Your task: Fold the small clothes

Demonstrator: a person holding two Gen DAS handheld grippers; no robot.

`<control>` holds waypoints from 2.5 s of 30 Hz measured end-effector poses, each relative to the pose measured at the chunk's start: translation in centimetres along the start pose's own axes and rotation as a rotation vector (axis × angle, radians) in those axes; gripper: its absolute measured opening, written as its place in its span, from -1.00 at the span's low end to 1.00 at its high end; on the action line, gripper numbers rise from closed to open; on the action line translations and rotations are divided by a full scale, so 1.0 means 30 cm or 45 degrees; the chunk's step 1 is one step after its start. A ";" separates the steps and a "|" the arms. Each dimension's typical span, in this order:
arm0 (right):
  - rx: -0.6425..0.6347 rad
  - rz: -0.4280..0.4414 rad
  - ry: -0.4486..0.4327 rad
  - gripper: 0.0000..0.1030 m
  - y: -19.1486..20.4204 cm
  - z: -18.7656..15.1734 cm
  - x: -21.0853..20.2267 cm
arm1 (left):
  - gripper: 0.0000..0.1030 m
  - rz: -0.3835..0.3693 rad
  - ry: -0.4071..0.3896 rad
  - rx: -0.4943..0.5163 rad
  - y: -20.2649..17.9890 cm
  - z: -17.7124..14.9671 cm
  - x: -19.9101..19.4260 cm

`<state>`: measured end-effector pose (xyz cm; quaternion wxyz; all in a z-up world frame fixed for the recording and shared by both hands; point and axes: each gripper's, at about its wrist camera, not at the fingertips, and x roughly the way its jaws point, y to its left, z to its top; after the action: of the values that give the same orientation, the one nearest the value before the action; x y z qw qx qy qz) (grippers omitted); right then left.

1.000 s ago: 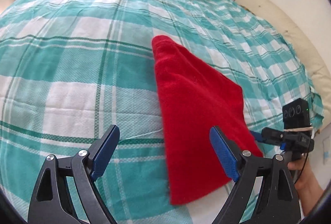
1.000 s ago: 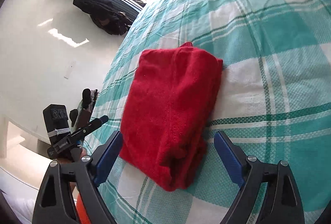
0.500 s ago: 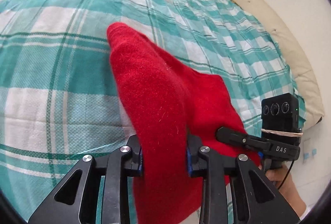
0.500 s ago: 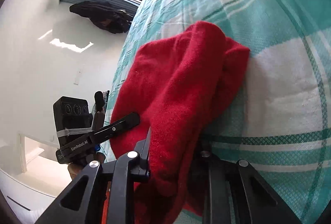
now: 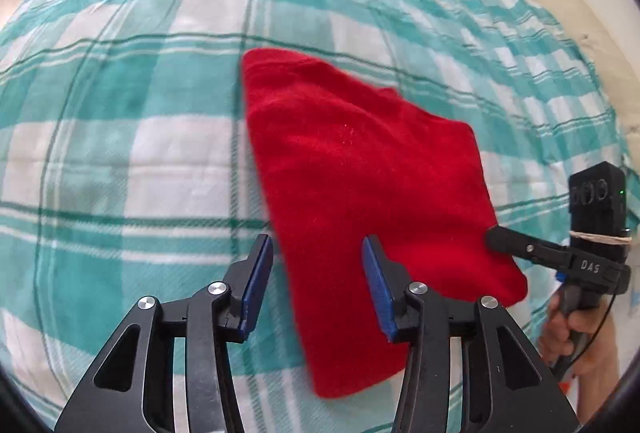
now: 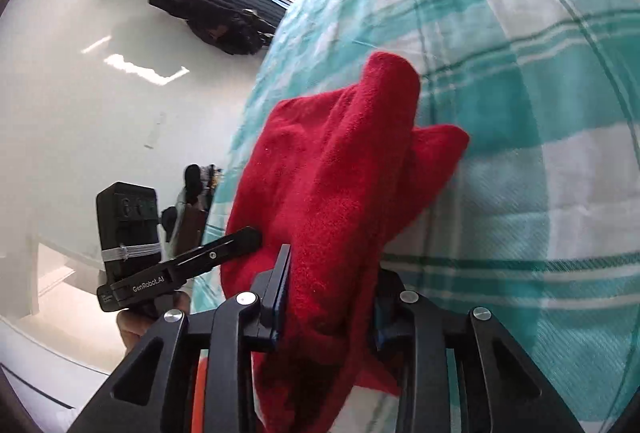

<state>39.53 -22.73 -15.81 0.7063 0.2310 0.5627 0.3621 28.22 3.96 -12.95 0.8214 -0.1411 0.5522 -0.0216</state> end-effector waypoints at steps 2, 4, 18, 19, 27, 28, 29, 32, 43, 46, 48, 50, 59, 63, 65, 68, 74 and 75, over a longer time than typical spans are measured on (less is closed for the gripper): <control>0.045 -0.151 0.006 -0.04 -0.086 -0.097 -0.041 | 0.14 0.002 -0.109 -0.013 0.031 -0.116 -0.086; 0.027 -0.191 -0.087 0.60 -0.101 -0.200 -0.161 | 0.54 0.077 -0.224 -0.005 0.030 -0.222 -0.187; -0.554 -0.738 -0.302 1.00 0.377 -0.711 -0.366 | 0.97 0.485 -0.414 0.168 -0.189 -0.523 -0.466; -0.575 -0.741 -0.299 1.00 0.403 -0.737 -0.367 | 0.97 0.503 -0.425 0.161 -0.194 -0.539 -0.483; -0.650 -0.800 -0.281 1.00 0.561 -0.767 -0.347 | 0.97 0.537 -0.388 0.134 -0.196 -0.608 -0.548; -0.654 -0.797 -0.275 1.00 0.576 -0.766 -0.348 | 0.97 0.526 -0.383 0.136 -0.196 -0.615 -0.555; -0.663 -0.797 -0.271 1.00 0.594 -0.769 -0.351 | 0.97 0.522 -0.385 0.141 -0.200 -0.626 -0.563; -0.704 -0.809 -0.274 1.00 0.643 -0.779 -0.361 | 0.97 0.521 -0.378 0.149 -0.208 -0.642 -0.581; -0.743 -0.831 -0.261 0.99 0.724 -0.797 -0.401 | 0.97 0.520 -0.322 0.169 -0.228 -0.663 -0.614; -0.747 -0.838 -0.255 0.99 0.729 -0.799 -0.402 | 0.97 0.537 -0.329 0.177 -0.234 -0.663 -0.625; -0.751 -0.850 -0.249 0.99 0.729 -0.801 -0.400 | 0.98 0.552 -0.337 0.182 -0.237 -0.661 -0.630; -0.747 -0.857 -0.242 0.99 0.724 -0.801 -0.399 | 0.98 0.560 -0.338 0.182 -0.238 -0.659 -0.634; -0.722 -0.872 -0.232 0.99 0.703 -0.800 -0.404 | 0.98 0.584 -0.322 0.183 -0.245 -0.656 -0.634; -0.719 -0.870 -0.233 0.99 0.701 -0.798 -0.409 | 0.98 0.582 -0.317 0.186 -0.249 -0.660 -0.638; -0.715 -0.865 -0.235 0.99 0.701 -0.798 -0.413 | 0.98 0.581 -0.317 0.191 -0.253 -0.660 -0.640; -0.707 -0.853 -0.242 0.99 0.707 -0.798 -0.425 | 0.98 0.577 -0.317 0.199 -0.259 -0.659 -0.645; -0.703 -0.841 -0.252 0.99 0.727 -0.799 -0.441 | 0.97 0.547 -0.317 0.202 -0.267 -0.657 -0.662; -0.701 -0.838 -0.252 0.99 0.730 -0.799 -0.443 | 0.97 0.540 -0.318 0.202 -0.268 -0.657 -0.666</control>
<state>9.55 -21.12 2.37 0.8698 -0.1237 0.4183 0.2305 3.40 -4.04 0.22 0.8778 0.0412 0.4605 0.1256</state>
